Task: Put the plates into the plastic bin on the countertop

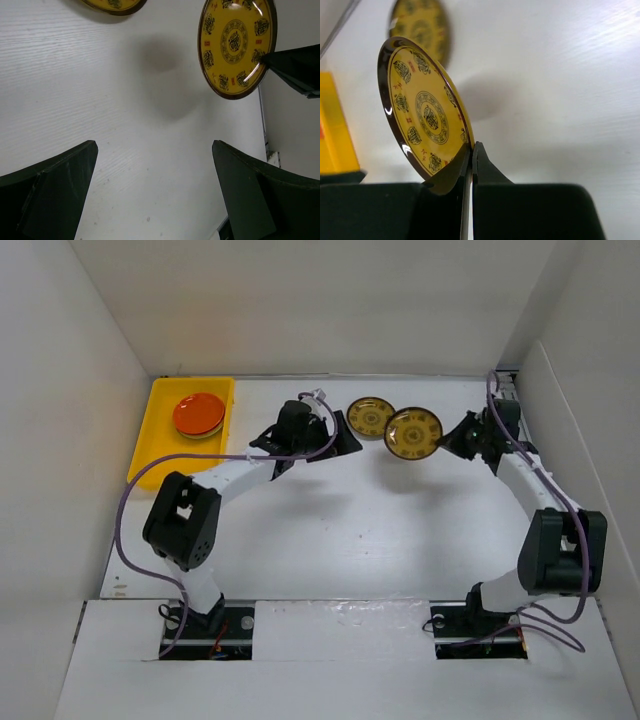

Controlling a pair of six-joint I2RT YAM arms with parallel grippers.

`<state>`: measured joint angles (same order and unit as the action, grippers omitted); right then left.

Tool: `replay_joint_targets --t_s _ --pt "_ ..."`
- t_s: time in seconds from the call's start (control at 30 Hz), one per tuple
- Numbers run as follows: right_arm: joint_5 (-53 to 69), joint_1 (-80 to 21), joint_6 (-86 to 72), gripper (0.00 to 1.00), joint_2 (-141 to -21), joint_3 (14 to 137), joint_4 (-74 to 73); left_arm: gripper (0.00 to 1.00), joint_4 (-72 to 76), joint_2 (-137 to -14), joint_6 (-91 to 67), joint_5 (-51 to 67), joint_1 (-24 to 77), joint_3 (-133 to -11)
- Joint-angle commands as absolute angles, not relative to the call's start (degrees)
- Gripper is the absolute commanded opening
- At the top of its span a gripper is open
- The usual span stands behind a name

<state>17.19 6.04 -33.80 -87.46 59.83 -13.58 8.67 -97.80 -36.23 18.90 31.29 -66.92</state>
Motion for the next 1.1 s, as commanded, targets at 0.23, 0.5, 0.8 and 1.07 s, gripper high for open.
replay_joint_targets --t_s 0.23,0.5,0.8,1.07 --pt "23.89 -4.57 -31.38 0.00 -80.07 59.50 -12.92 1.00 15.38 -102.39 -37.00 26.72 31.82 -74.44" --pt "30.58 -7.12 -32.43 0.00 -78.84 59.50 -9.67 0.65 14.24 -103.01 -37.00 22.33 31.82 -73.83" --pt "31.73 -7.73 -32.43 0.10 -78.84 59.50 -9.14 0.00 13.62 -101.87 -38.23 21.09 30.68 -73.30" --pt "28.48 -4.49 -30.15 0.74 -79.27 56.95 -9.14 0.00 6.95 -92.31 -46.57 14.78 11.72 -72.43"
